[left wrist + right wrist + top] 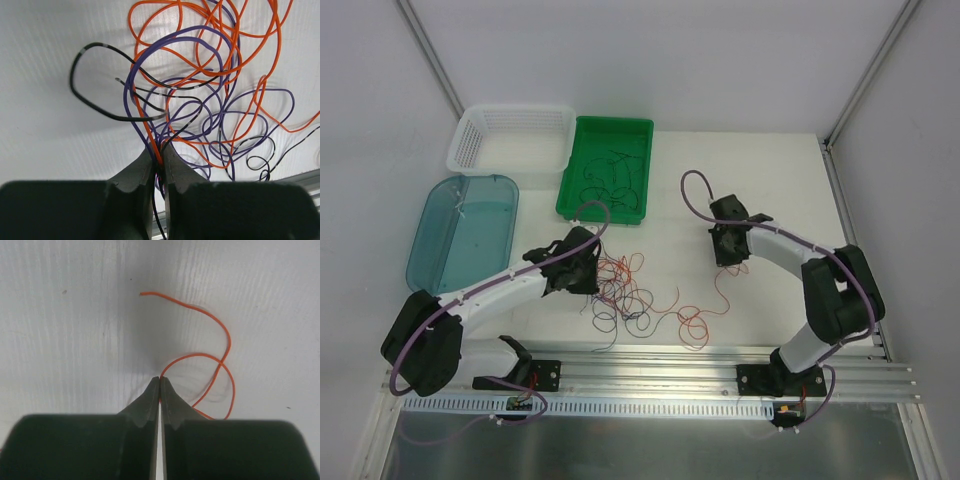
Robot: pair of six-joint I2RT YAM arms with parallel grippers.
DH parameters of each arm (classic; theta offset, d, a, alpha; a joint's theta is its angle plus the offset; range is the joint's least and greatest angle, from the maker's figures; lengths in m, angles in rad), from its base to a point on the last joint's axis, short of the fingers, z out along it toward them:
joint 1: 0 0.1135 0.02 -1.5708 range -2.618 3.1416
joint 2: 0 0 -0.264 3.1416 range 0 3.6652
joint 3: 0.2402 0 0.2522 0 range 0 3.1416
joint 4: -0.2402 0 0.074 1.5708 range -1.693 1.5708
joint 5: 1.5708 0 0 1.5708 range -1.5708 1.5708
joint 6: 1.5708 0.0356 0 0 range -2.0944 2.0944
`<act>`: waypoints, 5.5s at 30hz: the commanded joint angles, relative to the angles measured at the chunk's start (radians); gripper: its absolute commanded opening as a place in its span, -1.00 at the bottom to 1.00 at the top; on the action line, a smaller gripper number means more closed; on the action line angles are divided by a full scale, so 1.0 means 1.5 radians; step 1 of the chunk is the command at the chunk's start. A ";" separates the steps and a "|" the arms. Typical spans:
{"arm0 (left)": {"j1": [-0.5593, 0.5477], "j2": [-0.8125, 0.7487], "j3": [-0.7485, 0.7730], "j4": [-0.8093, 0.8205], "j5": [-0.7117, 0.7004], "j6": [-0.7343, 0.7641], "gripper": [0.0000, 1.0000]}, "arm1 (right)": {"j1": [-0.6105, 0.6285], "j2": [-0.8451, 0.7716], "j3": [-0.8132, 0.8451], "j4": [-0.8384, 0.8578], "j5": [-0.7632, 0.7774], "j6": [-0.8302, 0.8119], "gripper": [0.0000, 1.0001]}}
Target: Untangle the cables
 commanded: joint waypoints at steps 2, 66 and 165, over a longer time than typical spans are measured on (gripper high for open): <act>0.001 -0.021 0.026 0.010 0.026 0.005 -0.74 | 0.002 -0.125 0.049 -0.066 0.034 -0.016 -0.99; -0.165 0.040 0.402 0.313 -0.035 0.368 -1.00 | 0.050 -0.535 0.126 -0.140 -0.173 0.057 0.43; 0.284 -0.266 0.022 0.004 0.309 0.119 0.98 | 0.253 -0.203 -0.035 -0.026 -0.212 0.065 0.68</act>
